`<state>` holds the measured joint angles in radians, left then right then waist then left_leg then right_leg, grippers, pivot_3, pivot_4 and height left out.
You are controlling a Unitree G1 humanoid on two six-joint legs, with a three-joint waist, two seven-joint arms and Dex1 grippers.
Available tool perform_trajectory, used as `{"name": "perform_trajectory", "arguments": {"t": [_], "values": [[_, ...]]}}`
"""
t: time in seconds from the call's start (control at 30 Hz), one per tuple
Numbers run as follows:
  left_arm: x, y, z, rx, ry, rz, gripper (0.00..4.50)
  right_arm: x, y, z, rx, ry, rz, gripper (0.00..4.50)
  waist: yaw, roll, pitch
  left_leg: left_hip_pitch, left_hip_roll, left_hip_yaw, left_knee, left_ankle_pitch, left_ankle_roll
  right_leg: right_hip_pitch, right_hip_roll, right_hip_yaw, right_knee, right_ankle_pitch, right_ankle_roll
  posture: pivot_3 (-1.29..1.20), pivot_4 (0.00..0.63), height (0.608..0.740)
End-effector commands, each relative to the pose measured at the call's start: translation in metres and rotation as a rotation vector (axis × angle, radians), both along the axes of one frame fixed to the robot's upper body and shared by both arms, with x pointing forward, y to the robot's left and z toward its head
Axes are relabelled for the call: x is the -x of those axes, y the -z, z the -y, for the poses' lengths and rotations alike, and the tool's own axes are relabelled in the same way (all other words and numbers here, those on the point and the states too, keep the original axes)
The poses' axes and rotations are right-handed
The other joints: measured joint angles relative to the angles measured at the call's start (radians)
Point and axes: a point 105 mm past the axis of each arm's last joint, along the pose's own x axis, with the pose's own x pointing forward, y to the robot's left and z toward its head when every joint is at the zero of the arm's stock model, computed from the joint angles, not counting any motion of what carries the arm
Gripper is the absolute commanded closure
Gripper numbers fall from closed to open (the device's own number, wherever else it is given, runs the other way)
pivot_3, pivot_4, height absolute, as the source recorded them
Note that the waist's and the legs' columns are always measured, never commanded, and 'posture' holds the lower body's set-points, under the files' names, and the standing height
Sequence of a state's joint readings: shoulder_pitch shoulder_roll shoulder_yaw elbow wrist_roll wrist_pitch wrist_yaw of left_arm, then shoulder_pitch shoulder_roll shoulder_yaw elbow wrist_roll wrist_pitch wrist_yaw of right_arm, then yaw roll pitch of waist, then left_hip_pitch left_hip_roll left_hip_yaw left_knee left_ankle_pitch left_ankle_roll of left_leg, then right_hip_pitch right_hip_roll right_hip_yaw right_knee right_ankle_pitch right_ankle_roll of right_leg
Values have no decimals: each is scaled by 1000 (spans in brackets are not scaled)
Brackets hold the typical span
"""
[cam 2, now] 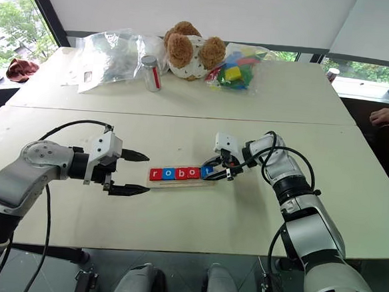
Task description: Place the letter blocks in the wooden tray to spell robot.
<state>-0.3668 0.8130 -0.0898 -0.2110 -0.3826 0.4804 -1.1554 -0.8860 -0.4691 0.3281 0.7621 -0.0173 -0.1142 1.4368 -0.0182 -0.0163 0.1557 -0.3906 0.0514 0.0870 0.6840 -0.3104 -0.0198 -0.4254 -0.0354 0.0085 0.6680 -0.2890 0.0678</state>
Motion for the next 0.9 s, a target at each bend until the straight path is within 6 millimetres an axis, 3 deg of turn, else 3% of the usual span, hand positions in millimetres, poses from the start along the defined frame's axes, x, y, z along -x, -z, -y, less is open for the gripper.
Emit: {"name": "perform_trajectory", "arguments": {"t": [0.03, 0.43, 0.47, 0.63, 0.9], "values": [[-1, -14, -1, 13, -5, 53, 0, -4, -9, -7, -26, -14, 25, 3335, 0, 0, 0, 0, 0, 0, 0, 0, 0, 0, 0, 0, 0, 0, 0, 0, 150, 740], [-7, -15, 4, 26, -7, 55, 0, -4, -7, -12, -44, -6, 23, 3335, -2, 0, 0, 0, 0, 0, 0, 0, -1, 0, 0, 0, 0, 0, 0, 0, 150, 740], [-7, -15, 4, 25, -7, 55, 0, -5, -8, -12, -49, -1, 25, 2319, -2, 0, 0, 0, 0, 0, 0, 0, -1, 0, 0, 0, 0, 0, 0, 0, 150, 740], [-9, -14, 6, 30, -5, 55, 0, -8, -13, -13, -78, 21, 56, 9, -1, 0, 0, 0, 0, 0, 0, 0, -1, 0, 0, 0, 0, 0, 0, 0, 150, 740], [-11, -14, 7, 34, -2, 57, 0, -8, -29, -6, -65, 2, 134, 9, 0, 0, 0, 0, 0, 0, 0, 0, -1, 0, 0, 0, 0, 0, 0, 0, 150, 740]]}}
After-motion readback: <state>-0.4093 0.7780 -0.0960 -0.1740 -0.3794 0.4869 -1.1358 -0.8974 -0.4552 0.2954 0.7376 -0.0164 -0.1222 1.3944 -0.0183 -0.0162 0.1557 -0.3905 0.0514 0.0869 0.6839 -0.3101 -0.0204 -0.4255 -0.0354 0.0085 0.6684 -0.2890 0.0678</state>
